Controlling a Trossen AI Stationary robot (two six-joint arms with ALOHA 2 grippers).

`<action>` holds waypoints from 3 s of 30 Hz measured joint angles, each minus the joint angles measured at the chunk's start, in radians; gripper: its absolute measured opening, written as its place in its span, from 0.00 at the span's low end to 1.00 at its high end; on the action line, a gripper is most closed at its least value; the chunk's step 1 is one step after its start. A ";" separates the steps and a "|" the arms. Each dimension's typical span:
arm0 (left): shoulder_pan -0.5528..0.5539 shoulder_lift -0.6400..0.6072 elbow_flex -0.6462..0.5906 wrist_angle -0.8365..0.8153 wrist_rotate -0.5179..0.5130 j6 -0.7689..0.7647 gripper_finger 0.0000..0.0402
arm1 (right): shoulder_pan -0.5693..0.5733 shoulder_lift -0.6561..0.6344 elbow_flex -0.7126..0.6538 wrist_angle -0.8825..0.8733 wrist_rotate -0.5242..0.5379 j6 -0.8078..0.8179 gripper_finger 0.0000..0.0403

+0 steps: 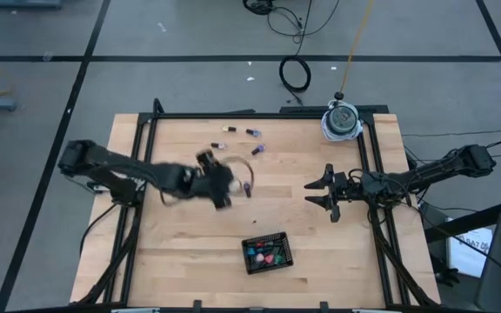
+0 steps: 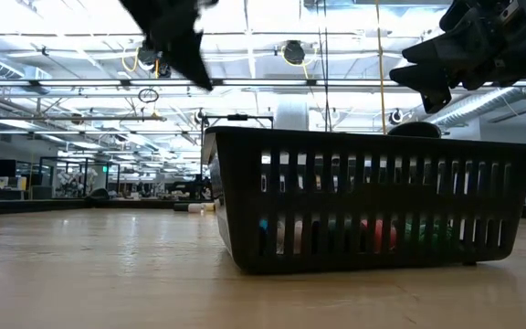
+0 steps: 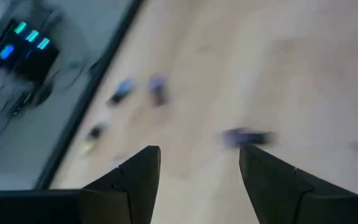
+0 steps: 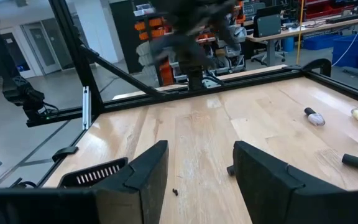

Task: Pick & Place Nail Polish
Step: Put the white nail polish bottle into the black bin

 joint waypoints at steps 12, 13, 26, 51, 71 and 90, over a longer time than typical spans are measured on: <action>0.677 -0.099 -0.287 0.286 0.586 0.198 0.53 | 0.000 0.000 0.000 0.000 0.000 0.000 0.42; 0.712 -0.089 -0.287 0.291 0.598 0.214 0.53 | 0.000 0.000 0.000 0.000 0.000 0.000 0.42; 0.859 0.125 -0.261 0.284 0.695 0.369 0.53 | 0.000 0.000 0.000 -0.004 0.000 0.000 0.42; 0.852 0.364 -0.128 0.215 0.761 0.637 0.53 | 0.000 0.000 0.000 -0.004 0.000 0.000 0.42; 0.843 0.367 -0.131 0.207 0.803 0.561 0.53 | 0.000 0.000 0.000 -0.004 0.000 0.000 0.42; 0.841 0.368 -0.131 0.182 0.770 0.559 0.43 | 0.000 0.000 0.000 -0.004 0.000 0.000 0.42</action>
